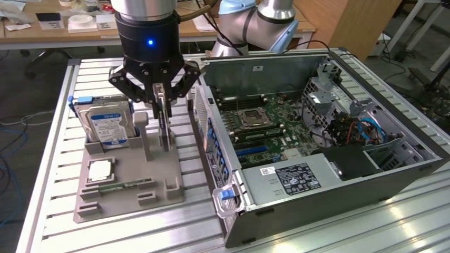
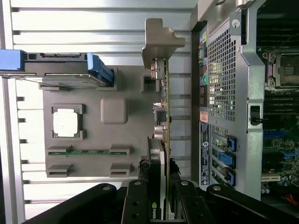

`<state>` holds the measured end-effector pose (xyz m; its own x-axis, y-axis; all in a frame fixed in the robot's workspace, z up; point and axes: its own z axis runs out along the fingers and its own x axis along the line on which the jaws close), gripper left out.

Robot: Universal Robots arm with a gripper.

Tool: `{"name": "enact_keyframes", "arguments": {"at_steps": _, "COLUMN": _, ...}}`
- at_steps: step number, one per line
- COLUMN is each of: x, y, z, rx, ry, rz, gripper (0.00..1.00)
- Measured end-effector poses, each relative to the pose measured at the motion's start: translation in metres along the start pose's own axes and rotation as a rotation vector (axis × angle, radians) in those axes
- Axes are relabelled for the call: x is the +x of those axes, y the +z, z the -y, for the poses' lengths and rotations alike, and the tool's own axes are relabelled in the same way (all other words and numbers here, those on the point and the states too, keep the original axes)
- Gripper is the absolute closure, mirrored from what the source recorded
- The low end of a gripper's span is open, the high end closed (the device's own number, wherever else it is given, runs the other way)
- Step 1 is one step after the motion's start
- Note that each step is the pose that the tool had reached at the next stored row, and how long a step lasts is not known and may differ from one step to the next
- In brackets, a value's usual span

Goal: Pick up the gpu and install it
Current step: 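Pick up the gpu and move the gpu toward the slot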

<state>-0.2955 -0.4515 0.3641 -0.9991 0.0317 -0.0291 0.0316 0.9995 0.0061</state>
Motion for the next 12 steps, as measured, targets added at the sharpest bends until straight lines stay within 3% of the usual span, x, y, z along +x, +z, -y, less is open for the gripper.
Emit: {"name": "enact_keyframes", "arguments": {"at_steps": 12, "x": -0.001, "y": -0.017, "z": -0.0001, "rx": 0.0, "ry": 0.0, "rz": 0.0, "gripper": 0.73}}
